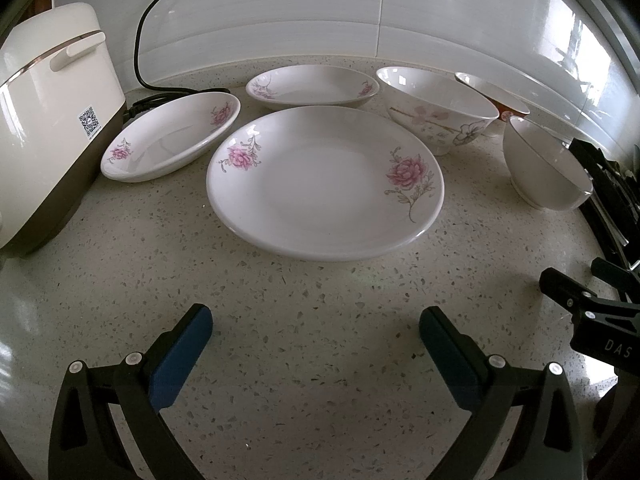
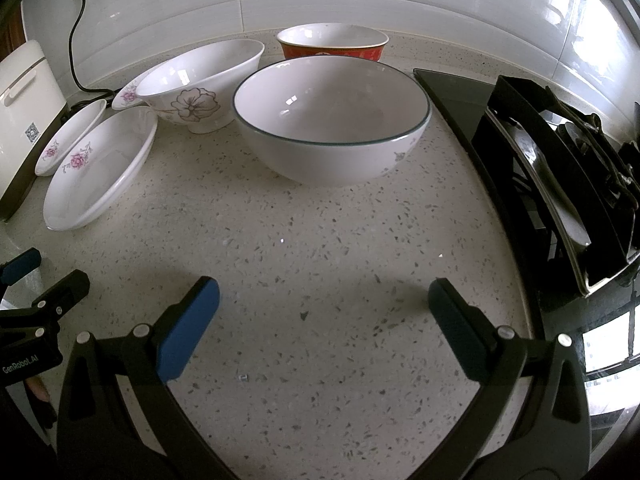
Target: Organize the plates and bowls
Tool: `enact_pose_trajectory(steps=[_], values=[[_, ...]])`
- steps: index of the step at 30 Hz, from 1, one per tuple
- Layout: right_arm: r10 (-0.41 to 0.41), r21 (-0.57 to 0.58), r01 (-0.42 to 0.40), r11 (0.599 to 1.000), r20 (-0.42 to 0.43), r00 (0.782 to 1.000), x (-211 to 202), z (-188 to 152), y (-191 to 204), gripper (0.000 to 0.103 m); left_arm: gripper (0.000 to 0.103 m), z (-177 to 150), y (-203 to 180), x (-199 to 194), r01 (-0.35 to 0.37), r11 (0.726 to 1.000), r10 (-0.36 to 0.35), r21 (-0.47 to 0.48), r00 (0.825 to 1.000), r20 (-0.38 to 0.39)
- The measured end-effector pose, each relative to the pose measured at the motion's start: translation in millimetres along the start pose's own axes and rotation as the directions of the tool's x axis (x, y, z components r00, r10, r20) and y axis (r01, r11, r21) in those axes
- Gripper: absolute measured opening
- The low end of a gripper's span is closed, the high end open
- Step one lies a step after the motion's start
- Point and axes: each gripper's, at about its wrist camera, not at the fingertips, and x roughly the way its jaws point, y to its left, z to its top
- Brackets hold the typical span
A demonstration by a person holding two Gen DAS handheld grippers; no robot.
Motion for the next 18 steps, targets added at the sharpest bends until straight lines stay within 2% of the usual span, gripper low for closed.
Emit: enact_pose_trajectory(steps=[18], values=[[-0.007,0.009,0.007,1.000,-0.007,1.000,-2.6,-0.1,1.7,0.103,0.103,-4.4,1.1,-5.0,0.015,1.000,-0.015,0.015,1.000,-0.015]])
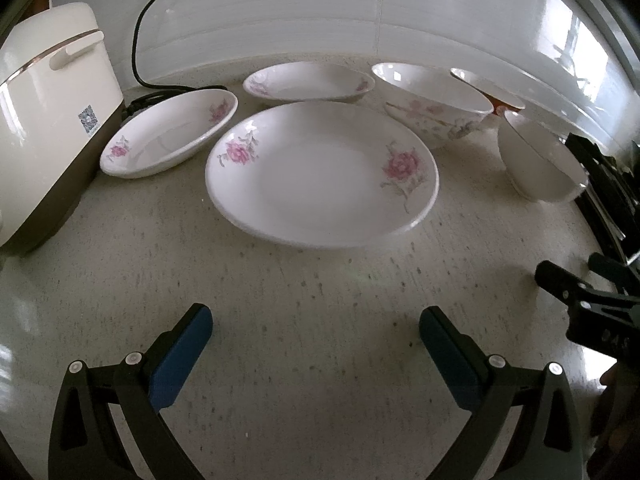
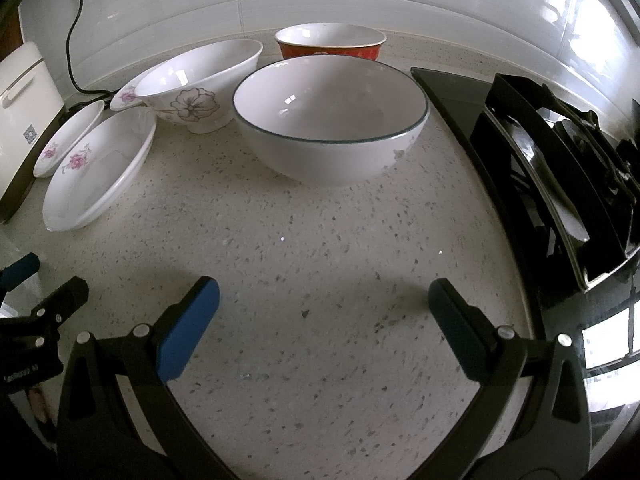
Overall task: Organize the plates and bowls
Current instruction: 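Close the left tool on the large pink-rose plate's rim while the right tool grips it too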
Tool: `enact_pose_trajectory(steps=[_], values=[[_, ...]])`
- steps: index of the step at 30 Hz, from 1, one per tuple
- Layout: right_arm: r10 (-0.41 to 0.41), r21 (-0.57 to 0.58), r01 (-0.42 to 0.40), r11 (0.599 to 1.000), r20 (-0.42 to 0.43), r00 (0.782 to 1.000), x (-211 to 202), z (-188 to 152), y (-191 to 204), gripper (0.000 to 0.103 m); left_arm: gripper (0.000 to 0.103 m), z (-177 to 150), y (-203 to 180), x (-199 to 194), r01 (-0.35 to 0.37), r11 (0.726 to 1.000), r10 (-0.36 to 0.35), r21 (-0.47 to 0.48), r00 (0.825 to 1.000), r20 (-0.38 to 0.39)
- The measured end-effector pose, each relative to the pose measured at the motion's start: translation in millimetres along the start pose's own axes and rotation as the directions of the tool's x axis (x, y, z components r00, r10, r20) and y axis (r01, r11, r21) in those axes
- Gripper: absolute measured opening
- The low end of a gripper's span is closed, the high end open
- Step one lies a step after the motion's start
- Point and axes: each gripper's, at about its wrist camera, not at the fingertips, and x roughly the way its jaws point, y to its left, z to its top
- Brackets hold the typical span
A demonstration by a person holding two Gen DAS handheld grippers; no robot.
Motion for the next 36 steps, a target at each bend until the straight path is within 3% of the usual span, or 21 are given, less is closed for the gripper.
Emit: enact_pose_trajectory(steps=[5,8,12,16,18,22,24,25,30,35,36], values=[[0.029,-0.032,-0.030,0.999,-0.017,0.999,-2.6,-5.1,5.5,0.103,0.103,-6.4,7.6,-7.6,0.036,0.999,-0.036,-0.010,0.999,0.008],[0.125,-0.032,-0.125,0.992,-0.013,0.992,-7.3,-6.5,7.8,0.103,0.103,-2.7,25.7,-12.4,0.090,0.992,-0.088,-0.083,0.996,0.029],[0.296,0.066,-0.295,0.953,0.000,0.955,-10.4,-2.3,6.5,0.103,0.103,11.9,52.9,-24.1,0.096,0.989,-0.085,-0.114,0.992,0.096],[0.377,0.042,-0.377,0.925,0.007,0.926,-11.6,4.6,32.1,0.103,0.103,32.4,77.9,-25.6,0.138,0.975,-0.119,-0.175,0.987,0.111],[0.388,0.042,-0.389,0.920,0.030,0.921,-13.3,15.4,44.2,0.103,0.103,42.4,86.8,-18.9,0.152,0.967,-0.134,-0.202,0.986,0.099],[0.389,0.054,-0.389,0.920,0.007,0.921,-6.5,37.2,70.6,0.096,0.103,56.2,95.7,-2.1,0.088,0.970,-0.073,-0.229,0.995,0.071],[0.400,0.082,-0.398,0.914,-0.009,0.916,3.4,48.1,78.1,0.077,0.103,59.4,97.5,6.0,0.091,0.966,-0.074,-0.243,0.994,0.080],[0.408,0.103,-0.405,0.909,-0.015,0.913,9.4,52.9,80.0,0.074,0.103,60.2,98.0,8.4,0.094,0.962,-0.072,-0.256,0.993,0.094],[0.428,0.163,-0.417,0.894,-0.035,0.903,34.9,71.2,83.7,0.070,0.103,64.8,92.4,23.2,0.153,0.947,-0.125,-0.283,0.986,0.114],[0.443,0.116,-0.439,0.891,-0.009,0.897,42.4,72.6,86.2,0.067,0.097,72.4,78.8,29.8,0.062,0.974,-0.038,-0.220,0.993,0.113],[0.428,0.099,-0.424,0.900,-0.023,0.903,42.4,73.9,87.2,0.065,0.096,73.7,77.7,31.3,0.050,0.977,-0.027,-0.207,0.993,0.111]])
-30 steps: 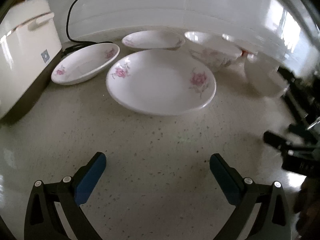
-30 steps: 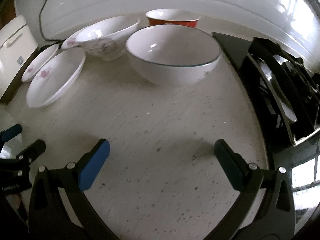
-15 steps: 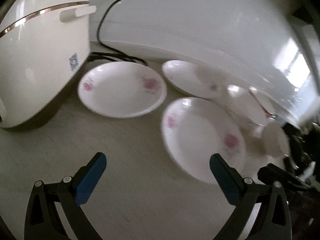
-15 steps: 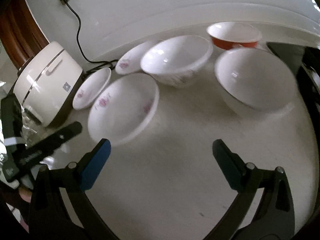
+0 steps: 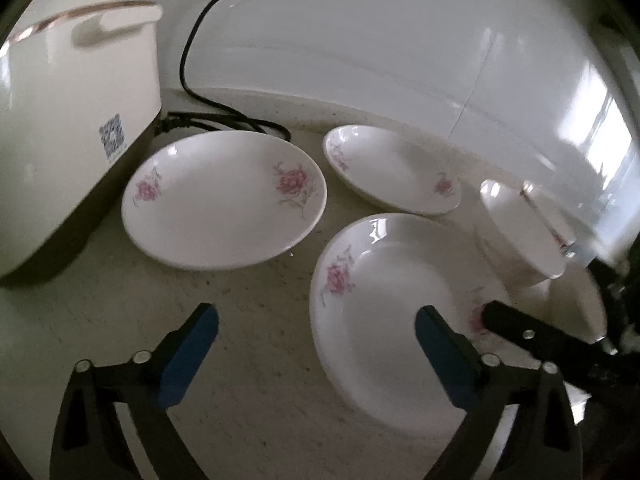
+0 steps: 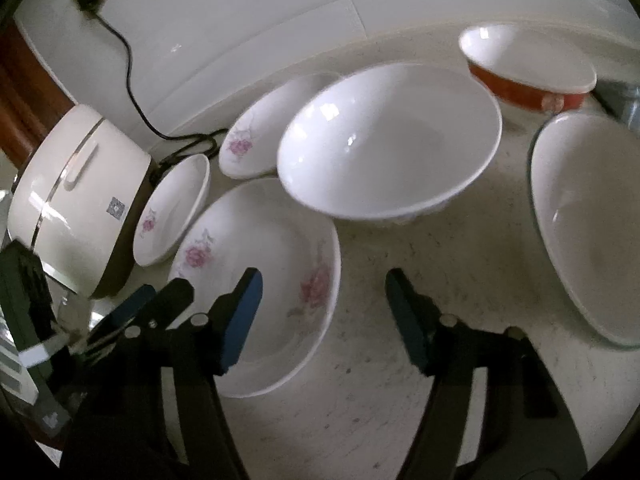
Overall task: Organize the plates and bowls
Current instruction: 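Close the left tool on the large pink-rose plate's rim while the right tool grips it too, then lift the plate with both tools and carry it toward the white rice cooker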
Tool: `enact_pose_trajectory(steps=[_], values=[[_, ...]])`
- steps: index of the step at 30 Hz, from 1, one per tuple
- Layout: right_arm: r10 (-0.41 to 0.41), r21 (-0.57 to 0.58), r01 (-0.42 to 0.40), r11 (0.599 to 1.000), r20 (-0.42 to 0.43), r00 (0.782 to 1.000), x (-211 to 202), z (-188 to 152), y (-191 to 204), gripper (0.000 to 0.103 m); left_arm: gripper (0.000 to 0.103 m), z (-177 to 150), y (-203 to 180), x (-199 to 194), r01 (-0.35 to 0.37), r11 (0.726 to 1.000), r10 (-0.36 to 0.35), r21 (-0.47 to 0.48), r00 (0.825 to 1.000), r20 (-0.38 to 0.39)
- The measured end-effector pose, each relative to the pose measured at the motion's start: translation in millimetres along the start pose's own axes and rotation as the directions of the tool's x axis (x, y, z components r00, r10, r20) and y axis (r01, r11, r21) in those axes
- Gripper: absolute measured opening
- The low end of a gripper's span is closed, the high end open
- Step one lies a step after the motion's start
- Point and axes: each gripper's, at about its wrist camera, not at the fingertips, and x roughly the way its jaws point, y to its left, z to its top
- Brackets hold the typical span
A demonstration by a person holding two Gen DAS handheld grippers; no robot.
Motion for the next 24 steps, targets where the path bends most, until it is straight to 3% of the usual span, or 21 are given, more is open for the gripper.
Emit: enact_pose_trajectory(steps=[4,7,9,11,14,17,24], values=[[0.015,-0.027,-0.015,1.000,0.012,1.000,-7.6,-0.2,5.0,0.064,0.076,-2.0,2.5,7.1,0.003,1.000,-0.003,-0.004,1.000,-0.024],[0.005,-0.044,-0.005,0.999,-0.010,1.000,0.0,-6.1,9.5,0.060,0.074,-3.9,2.5,5.4,0.007,1.000,-0.007,-0.001,1.000,-0.012],[-0.023,-0.072,0.023,0.997,0.008,1.000,1.3,-8.3,13.6,0.053,0.063,-5.8,-1.5,5.0,0.004,1.000,-0.004,0.021,1.000,-0.010],[-0.036,-0.077,0.038,0.996,0.024,0.999,0.9,-10.2,13.1,0.046,0.044,-7.3,-7.9,5.3,-0.003,0.998,0.003,0.056,1.000,-0.011],[-0.051,-0.086,0.054,0.995,0.043,0.998,0.6,-12.7,10.9,0.033,0.034,-9.2,-13.6,3.1,0.020,0.996,-0.019,0.087,1.000,-0.010],[-0.046,-0.089,0.050,0.995,0.044,0.998,1.3,-13.6,10.3,0.022,0.029,-11.1,-13.5,0.6,0.012,0.996,-0.011,0.094,1.000,-0.007],[-0.040,-0.106,0.046,0.993,0.050,0.998,2.8,-15.3,13.4,0.020,0.019,-14.5,-4.3,-9.8,-0.008,0.997,0.006,0.081,1.000,0.025]])
